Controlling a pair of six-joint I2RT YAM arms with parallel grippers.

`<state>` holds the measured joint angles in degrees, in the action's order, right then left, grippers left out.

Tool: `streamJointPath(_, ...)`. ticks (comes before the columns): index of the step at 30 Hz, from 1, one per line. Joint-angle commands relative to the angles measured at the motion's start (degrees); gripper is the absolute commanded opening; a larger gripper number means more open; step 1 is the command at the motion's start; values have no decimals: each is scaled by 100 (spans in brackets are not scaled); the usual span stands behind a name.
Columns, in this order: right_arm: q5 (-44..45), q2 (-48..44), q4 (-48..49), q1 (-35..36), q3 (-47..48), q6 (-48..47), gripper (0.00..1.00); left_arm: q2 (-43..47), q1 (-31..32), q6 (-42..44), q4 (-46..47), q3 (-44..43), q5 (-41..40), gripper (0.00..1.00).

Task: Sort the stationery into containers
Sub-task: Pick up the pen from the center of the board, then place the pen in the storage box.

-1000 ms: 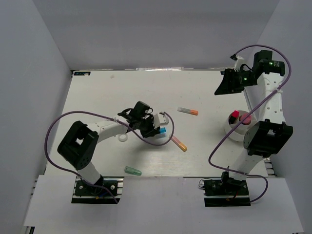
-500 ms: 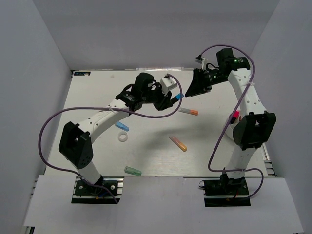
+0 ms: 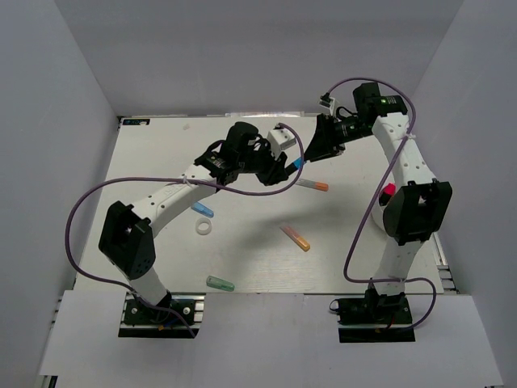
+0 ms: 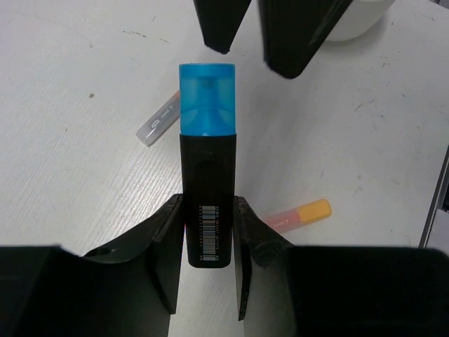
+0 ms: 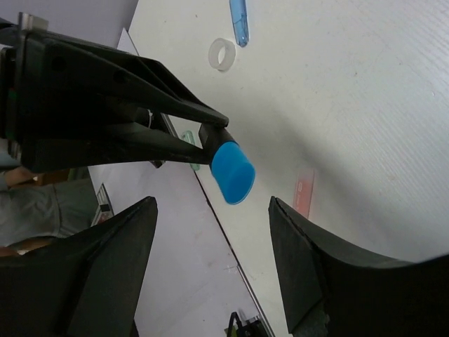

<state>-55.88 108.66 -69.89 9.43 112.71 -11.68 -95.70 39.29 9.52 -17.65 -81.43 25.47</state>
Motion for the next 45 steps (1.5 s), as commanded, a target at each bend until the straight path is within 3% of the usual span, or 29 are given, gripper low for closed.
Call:
streamJointPath(1, -213, 102, 72, 15, -82, 87, 70, 87, 61, -143, 7, -259, 63, 9)
streamJointPath(11, -433, 226, 107, 50, -64, 122, 52, 43, 114, -187, 34, -330, 142, 9)
streamJointPath(18, -538, 270, 107, 76, -100, 140, 45, -19, 167, -170, 42, -418, 133, 9)
streamJointPath(23, -529, 252, 125, 77, -108, 140, 26, -28, 220, -152, 25, -427, 72, 11)
streamJointPath(25, -468, 234, 142, 85, -135, 140, 18, -28, 220, -161, 16, -435, 10, 23)
streamJointPath(26, -442, 208, 151, 50, -135, 149, 14, -28, 220, -178, 7, -435, -42, 46)
streamJointPath(27, -415, 191, 168, 41, -143, 166, 7, -19, 220, -265, -10, -435, -182, 54)
streamJointPath(28, -328, 164, 168, 33, -152, 158, 4, -10, 220, -327, -63, -435, -270, 70)
streamJointPath(29, -284, 94, 186, -2, -170, 175, 0, 7, 220, -458, -133, -444, -367, 98)
streamJointPath(36, 585, -363, 125, -635, -452, -9, 0, 288, -53, -837, -379, -321, -763, 98)
streamJointPath(41, 2570, -276, -244, -1399, 348, -764, 0, 324, -509, -794, -625, -269, -798, 98)
streamJointPath(45, 3407, -529, -526, -1663, 60, -1204, 0, 342, -659, -741, -713, -40, -781, 98)
